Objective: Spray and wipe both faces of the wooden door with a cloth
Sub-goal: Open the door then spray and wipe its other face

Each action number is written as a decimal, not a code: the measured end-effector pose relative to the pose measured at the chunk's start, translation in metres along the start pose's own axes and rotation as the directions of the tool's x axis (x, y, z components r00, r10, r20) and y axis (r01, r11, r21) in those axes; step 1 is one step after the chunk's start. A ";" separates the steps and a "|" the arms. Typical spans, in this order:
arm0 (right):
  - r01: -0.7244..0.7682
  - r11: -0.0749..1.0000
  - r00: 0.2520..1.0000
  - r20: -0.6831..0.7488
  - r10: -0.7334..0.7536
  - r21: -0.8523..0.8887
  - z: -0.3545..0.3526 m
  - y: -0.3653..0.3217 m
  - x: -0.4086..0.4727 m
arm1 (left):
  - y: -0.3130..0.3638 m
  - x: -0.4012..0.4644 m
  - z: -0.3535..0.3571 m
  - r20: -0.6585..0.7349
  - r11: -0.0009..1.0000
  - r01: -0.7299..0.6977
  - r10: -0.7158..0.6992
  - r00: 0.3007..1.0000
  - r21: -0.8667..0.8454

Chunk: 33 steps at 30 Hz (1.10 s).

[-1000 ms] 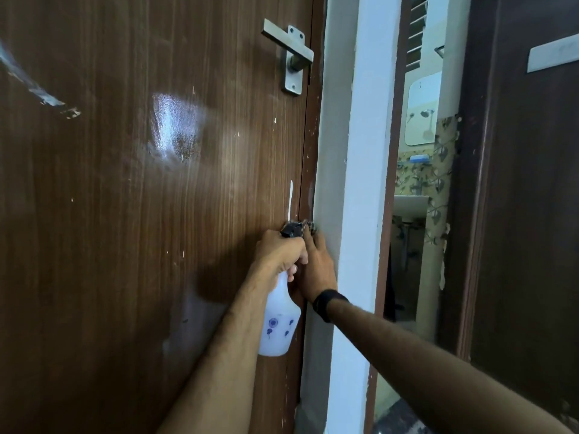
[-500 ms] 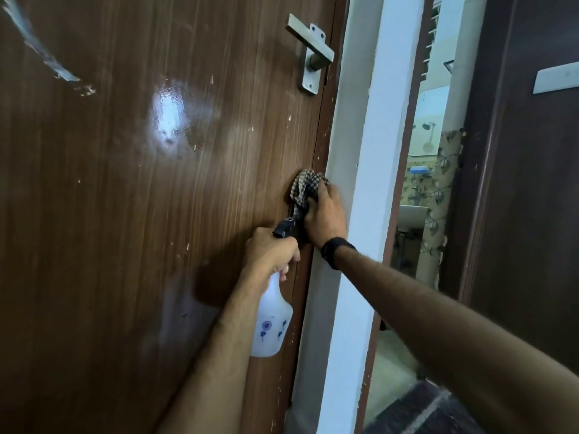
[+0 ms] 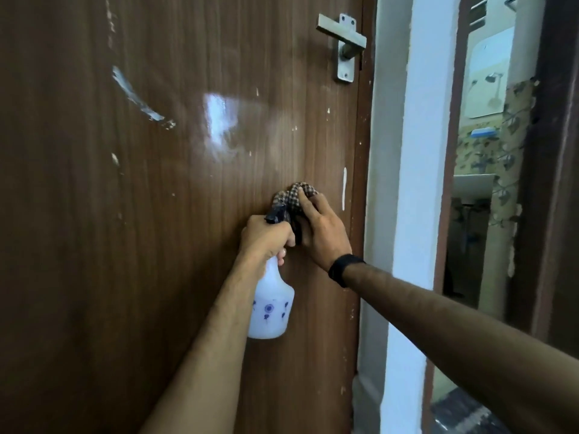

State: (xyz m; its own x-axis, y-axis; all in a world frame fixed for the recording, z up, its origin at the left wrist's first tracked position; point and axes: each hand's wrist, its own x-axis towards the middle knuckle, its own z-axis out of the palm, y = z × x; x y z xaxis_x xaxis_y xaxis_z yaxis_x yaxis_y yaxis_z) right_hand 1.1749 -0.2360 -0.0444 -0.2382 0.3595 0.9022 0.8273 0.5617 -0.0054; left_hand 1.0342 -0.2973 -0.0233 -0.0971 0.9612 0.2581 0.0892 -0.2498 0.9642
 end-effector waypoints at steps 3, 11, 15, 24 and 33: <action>0.037 0.999 0.999 0.008 -0.036 -0.026 0.017 -0.005 -0.035 | 0.001 -0.010 -0.031 -0.053 0.999 0.018 -0.016 0.998 0.047; 0.229 0.901 0.957 -0.083 -0.278 -0.369 0.003 -0.063 0.025 | 0.023 -0.036 -0.091 -0.135 0.998 -0.019 0.027 0.991 0.060; 0.136 0.970 0.963 -0.204 -0.178 -0.203 0.007 -0.109 0.071 | 0.038 -0.041 -0.114 -0.206 0.998 -0.061 0.063 0.977 0.018; 0.437 0.863 0.865 -0.143 -0.481 -0.254 0.039 -0.149 0.073 | 0.059 -0.056 -0.180 -0.267 0.991 -0.122 0.134 0.954 0.062; 0.283 0.944 0.947 -0.106 -0.302 -0.168 0.036 -0.194 0.138 | 0.075 -0.067 -0.221 -0.334 0.983 -0.172 0.183 0.925 0.061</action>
State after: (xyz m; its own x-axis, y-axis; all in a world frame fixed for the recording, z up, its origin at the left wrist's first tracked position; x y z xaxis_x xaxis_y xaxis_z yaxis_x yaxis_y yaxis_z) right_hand 0.9632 -0.2682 0.0655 -0.4220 0.0916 0.9020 0.7996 0.5066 0.3226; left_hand 0.8288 -0.4063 0.0455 -0.4048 0.8042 0.4352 0.1645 -0.4042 0.8998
